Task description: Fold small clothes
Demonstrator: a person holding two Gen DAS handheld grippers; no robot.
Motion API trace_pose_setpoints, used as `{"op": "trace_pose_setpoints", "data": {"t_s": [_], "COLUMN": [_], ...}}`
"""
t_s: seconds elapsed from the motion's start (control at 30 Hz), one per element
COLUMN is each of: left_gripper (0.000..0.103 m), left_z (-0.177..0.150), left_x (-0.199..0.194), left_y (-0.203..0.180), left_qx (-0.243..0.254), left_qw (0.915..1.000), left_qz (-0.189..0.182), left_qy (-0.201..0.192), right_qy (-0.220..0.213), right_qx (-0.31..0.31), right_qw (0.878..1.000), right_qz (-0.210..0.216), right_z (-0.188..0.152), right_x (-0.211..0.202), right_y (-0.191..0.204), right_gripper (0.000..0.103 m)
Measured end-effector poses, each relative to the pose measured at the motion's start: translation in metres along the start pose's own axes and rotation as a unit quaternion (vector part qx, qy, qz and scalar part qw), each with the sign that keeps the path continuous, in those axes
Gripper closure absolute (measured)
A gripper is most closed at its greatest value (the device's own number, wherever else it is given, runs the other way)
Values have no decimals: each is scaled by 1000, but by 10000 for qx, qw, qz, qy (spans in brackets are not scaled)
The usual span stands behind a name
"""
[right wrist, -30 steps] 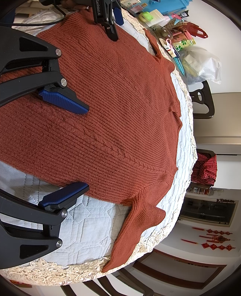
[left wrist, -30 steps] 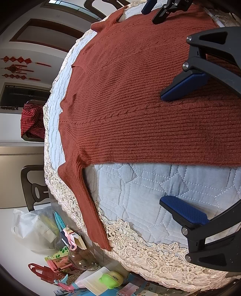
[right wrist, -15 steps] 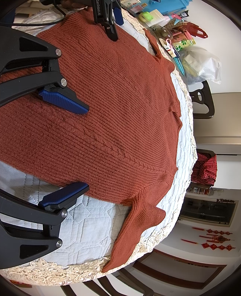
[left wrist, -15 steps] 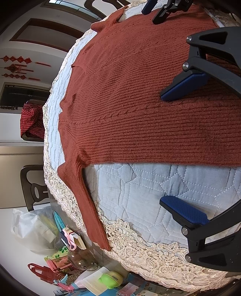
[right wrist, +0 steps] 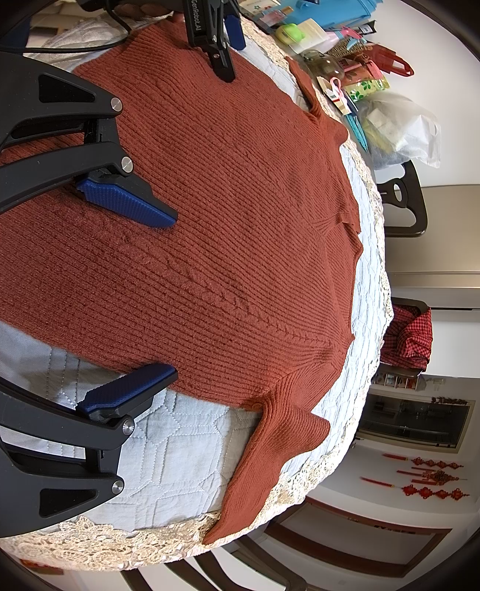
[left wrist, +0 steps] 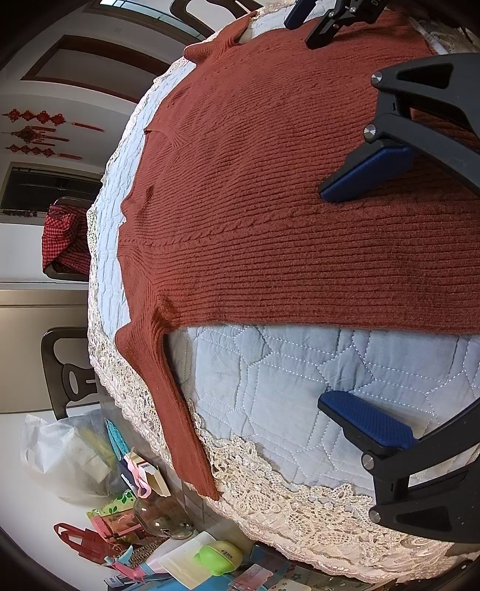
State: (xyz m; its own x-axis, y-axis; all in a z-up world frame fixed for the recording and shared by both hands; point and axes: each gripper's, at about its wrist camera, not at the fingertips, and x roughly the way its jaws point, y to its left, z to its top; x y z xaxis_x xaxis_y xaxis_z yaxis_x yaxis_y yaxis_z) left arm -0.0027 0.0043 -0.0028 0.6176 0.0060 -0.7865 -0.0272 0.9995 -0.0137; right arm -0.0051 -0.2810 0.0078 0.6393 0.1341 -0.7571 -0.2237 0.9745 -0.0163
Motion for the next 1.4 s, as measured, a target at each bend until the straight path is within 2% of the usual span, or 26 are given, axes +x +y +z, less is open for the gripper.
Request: {"op": "trace_pose_setpoints", "data": {"t_s": [1.1, 1.4], "left_gripper": [0, 0], "left_z": [2, 2], "left_x": [0, 0], "left_y": [-1, -1], "left_qx": [26, 22], "left_qw": [10000, 10000], "left_qz": [46, 46], "left_qy": [-16, -17], "right_qy": [11, 127], "right_qx": [17, 51], "right_qw": [10000, 9999], "right_qz": [4, 49], "right_z": [1, 1], "right_x": [0, -1], "right_y": [2, -2], "right_gripper": [27, 27]}}
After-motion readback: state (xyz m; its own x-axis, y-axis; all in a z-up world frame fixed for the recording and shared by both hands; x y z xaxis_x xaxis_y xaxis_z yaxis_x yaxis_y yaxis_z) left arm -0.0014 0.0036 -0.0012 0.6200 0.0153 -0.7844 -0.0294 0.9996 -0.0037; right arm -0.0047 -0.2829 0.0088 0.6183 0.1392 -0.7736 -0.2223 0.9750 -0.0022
